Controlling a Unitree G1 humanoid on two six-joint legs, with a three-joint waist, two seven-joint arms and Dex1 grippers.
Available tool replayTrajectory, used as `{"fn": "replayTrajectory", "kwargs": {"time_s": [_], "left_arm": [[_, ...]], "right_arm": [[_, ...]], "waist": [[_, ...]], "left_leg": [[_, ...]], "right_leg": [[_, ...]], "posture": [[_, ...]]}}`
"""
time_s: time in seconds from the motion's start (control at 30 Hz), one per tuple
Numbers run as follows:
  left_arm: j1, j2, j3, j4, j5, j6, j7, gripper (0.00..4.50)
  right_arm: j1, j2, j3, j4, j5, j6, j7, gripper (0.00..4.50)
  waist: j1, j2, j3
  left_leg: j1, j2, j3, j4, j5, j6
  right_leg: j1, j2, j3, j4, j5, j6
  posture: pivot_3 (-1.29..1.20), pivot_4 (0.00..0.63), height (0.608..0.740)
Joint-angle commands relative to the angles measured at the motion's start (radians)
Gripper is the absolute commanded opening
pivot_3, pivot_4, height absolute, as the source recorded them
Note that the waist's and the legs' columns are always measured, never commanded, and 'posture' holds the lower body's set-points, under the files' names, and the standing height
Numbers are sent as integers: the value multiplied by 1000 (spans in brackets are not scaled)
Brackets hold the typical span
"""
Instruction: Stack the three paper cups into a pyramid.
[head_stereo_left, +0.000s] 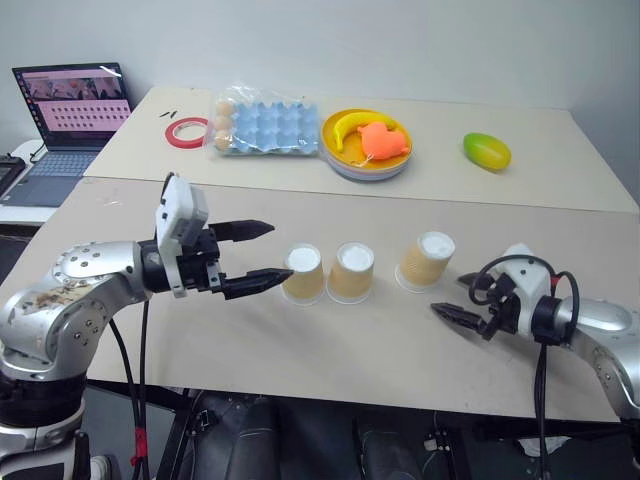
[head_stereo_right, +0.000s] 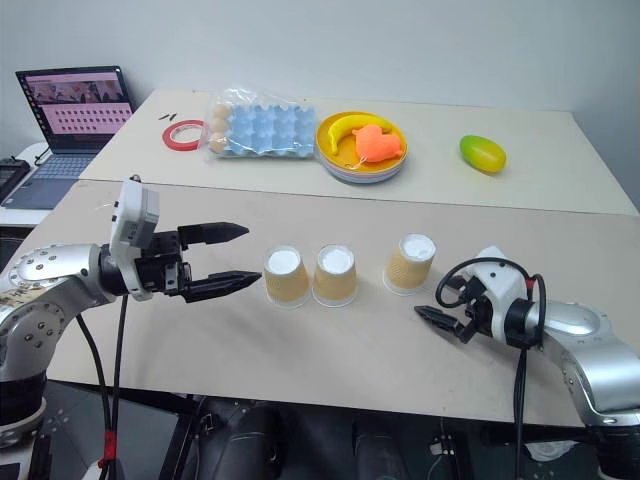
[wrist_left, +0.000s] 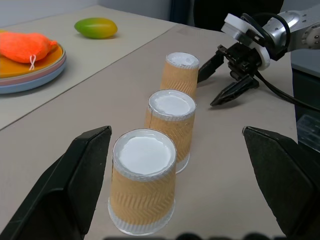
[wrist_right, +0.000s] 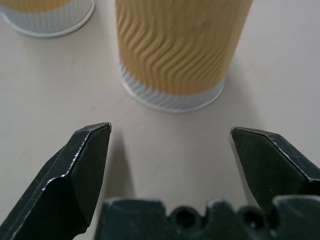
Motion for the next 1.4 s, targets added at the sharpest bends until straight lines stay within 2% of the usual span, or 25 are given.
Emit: {"fn": "replayTrajectory", "kwargs": {"time_s": [0.03, 0.3, 0.57, 1.13, 1.17, 1.2, 1.3, 1.4], "left_arm": [[18, 37, 57, -54, -41, 15, 15, 4493], [72, 103, 71, -76, -69, 21, -5, 4493], [74, 96, 55, -86, -66, 8, 14, 4493], [82, 84, 46, -99, -73, 2, 38, 4493], [83, 84, 46, -100, -74, 2, 38, 4500], [83, 84, 46, -99, -73, 1, 39, 4500], [88, 86, 41, -99, -65, -4, 36, 4500], [89, 89, 39, -99, -66, -6, 35, 4500]], "right_arm": [[-53, 26, -48, -18, 35, -1, -6, 4500], [-179, 68, -26, 50, 42, 5, -1, 4500], [-270, 118, 12, 112, 19, 13, -14, 4500], [-352, 159, 30, 161, 1, 17, -32, 4500], [-352, 159, 30, 160, 1, 17, -31, 3998], [-353, 160, 29, 160, 1, 16, -31, 3831], [-353, 162, 28, 157, 1, 15, -30, 2874], [-354, 166, 27, 152, 4, 14, -32, 2811]], "waist": [[-2, 0, 0], [-6, 1, 0], [-6, 1, 0], [-9, 1, 0], [-9, 1, 0], [-9, 1, 0], [-9, 1, 0], [-9, 1, 0]], "left_leg": [[0, 0, 0, 0, 0, 0], [0, 0, 0, 0, 0, 0], [-4, 0, 0, 0, 0, 0], [-6, 0, 1, 1, 0, 0], [-6, 0, 1, 1, 0, 0], [-6, 0, 1, 1, 0, 0], [-6, 0, 1, 1, 0, 0], [-6, 0, 1, 1, 0, 0]], "right_leg": [[0, 0, 0, 0, 0, 0], [-1, 0, 0, 1, 0, 0], [-5, 0, 0, 2, 0, 0], [-10, 0, 1, 8, 0, -1], [-10, 0, 1, 8, 0, -1], [-10, 0, 1, 8, 0, -1], [-10, 0, 1, 8, 0, -1], [-10, 0, 1, 8, 0, -1]], "posture": [[0, 150, 645], [0, 150, 645], [0, 150, 645], [0, 150, 645], [0, 150, 645], [0, 150, 645], [0, 150, 645], [0, 150, 645]]}}
